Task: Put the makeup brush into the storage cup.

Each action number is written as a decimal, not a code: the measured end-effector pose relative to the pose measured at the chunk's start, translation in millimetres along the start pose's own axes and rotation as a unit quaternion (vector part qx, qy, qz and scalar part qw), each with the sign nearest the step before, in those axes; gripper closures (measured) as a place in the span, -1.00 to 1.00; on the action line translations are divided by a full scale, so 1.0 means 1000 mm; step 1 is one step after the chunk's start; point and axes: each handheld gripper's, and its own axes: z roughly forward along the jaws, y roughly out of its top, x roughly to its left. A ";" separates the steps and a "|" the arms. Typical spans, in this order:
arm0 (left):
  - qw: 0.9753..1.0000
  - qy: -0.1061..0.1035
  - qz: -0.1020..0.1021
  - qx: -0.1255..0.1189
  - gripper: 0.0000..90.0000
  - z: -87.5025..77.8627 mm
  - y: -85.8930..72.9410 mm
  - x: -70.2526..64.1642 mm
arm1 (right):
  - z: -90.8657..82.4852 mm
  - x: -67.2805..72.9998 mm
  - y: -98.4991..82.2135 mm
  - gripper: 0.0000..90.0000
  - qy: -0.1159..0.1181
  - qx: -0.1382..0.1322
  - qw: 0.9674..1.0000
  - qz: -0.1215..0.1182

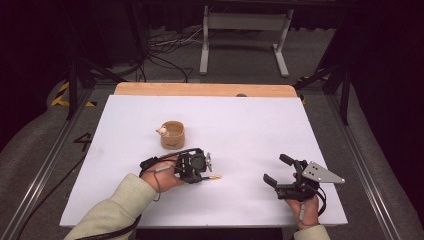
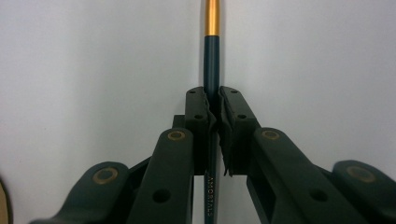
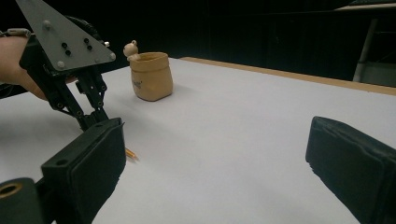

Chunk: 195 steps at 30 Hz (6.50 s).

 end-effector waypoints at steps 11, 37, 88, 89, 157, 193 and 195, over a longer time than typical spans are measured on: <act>0.998 0.005 -0.014 -0.055 0.85 -0.020 -0.005 0.004 | 0.000 0.000 0.000 -0.89 -0.001 0.000 1.000 -0.001; 0.979 0.022 -0.056 -0.194 0.85 -0.061 -0.017 0.011 | 0.000 0.000 0.000 -0.90 0.000 0.000 1.000 -0.001; 0.886 0.135 -0.181 -0.405 0.85 -0.103 -0.062 0.032 | 0.002 0.000 -0.001 -0.90 0.004 0.002 1.000 0.001; 0.885 0.138 -0.183 -0.404 0.85 -0.103 -0.062 0.032 | 0.002 0.000 -0.001 -0.90 0.004 0.002 1.000 0.000; 0.785 0.233 -0.286 -0.497 0.84 -0.058 -0.095 0.082 | 0.001 -0.001 -0.003 -0.90 0.010 0.002 1.000 0.005; 0.796 0.205 -0.308 -0.479 0.84 -0.032 -0.103 0.077 | 0.002 0.000 -0.003 -0.90 0.010 0.003 1.000 0.003; 0.795 0.203 -0.309 -0.480 0.84 -0.031 -0.103 0.077 | 0.002 0.000 -0.003 -0.90 0.011 0.003 1.000 0.002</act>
